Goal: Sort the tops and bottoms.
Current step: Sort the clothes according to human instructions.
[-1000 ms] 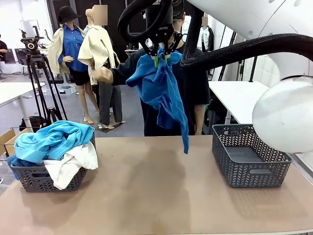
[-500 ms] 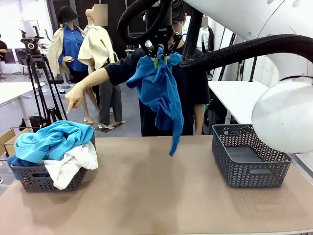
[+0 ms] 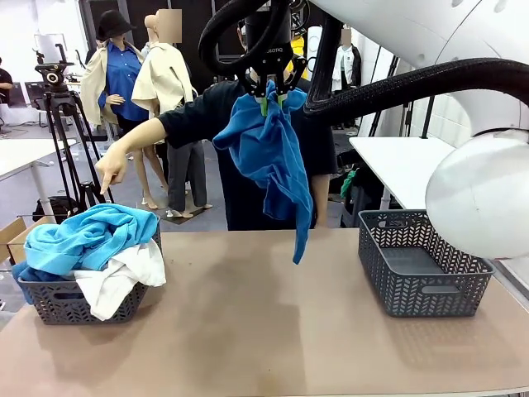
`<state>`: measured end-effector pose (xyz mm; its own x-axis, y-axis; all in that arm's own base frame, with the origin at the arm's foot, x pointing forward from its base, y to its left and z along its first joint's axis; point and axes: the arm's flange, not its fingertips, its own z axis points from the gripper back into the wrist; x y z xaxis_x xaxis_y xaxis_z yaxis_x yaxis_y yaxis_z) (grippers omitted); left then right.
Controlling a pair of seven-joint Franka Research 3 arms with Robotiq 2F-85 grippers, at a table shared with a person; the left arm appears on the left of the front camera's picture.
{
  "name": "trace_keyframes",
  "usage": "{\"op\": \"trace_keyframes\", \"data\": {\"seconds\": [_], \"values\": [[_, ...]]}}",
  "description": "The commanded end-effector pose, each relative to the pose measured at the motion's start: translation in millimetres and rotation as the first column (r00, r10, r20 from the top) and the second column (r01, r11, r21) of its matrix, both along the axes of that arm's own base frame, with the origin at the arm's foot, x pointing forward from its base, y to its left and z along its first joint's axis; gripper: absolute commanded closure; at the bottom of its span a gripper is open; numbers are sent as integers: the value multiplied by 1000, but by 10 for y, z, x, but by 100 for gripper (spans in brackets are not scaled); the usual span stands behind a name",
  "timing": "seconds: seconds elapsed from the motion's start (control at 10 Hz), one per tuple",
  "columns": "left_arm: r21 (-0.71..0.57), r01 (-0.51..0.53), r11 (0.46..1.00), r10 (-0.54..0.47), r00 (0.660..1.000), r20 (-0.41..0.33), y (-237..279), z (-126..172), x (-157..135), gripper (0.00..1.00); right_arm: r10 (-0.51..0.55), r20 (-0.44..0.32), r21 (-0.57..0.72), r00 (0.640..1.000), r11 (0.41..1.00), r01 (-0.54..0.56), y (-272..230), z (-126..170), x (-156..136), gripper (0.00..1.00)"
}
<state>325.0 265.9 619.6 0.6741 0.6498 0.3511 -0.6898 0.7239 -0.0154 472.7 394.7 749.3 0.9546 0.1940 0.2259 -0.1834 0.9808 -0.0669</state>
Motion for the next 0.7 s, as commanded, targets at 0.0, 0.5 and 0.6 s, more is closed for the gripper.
{"op": "trace_keyframes", "data": {"seconds": [0.0,0.5,0.6], "values": [[-2,11,1000,-11,1000,-10,20,25,-12,0,5,4,5,1000,1000,-5,3,17,-7,100],[-2,11,1000,-11,1000,-10,20,25,-12,0,5,4,5,1000,1000,-5,3,17,-7,100],[-2,11,1000,-11,1000,-10,20,25,-12,0,5,4,5,1000,1000,-5,3,17,-7,100]]}}
